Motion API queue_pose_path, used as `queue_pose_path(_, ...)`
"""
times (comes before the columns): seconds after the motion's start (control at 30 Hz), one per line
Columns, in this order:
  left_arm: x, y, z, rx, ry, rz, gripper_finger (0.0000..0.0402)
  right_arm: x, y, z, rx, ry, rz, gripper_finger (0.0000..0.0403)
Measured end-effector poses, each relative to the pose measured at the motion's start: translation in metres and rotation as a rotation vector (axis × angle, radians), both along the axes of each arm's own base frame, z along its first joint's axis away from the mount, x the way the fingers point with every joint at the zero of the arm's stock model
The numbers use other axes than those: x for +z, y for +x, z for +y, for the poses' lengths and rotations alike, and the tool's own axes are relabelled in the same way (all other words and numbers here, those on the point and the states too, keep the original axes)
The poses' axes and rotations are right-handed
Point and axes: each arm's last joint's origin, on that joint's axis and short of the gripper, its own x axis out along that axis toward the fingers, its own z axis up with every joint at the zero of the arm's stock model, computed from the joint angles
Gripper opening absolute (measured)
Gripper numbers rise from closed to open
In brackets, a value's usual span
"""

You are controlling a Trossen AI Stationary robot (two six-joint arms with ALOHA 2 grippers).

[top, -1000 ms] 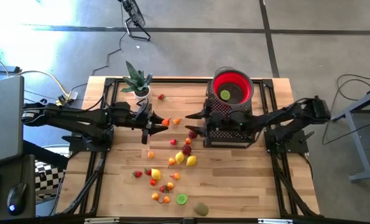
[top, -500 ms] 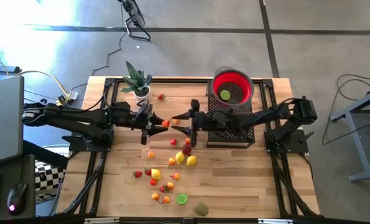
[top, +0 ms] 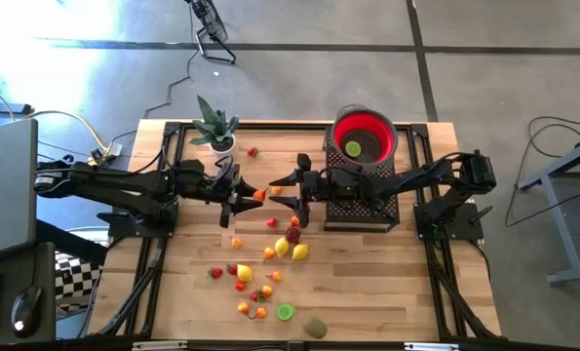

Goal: Pick & Place Fruit
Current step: Put the pear into the strainer bowl on the shelf

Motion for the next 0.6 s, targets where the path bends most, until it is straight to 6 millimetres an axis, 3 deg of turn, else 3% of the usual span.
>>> queue_pose_path(0.6, -0.006, 0.013, 0.0, -0.003, -0.007, -0.018, 0.0134, -0.003, 0.0, -0.001, -0.018, 0.001, 0.03, 0.0159)
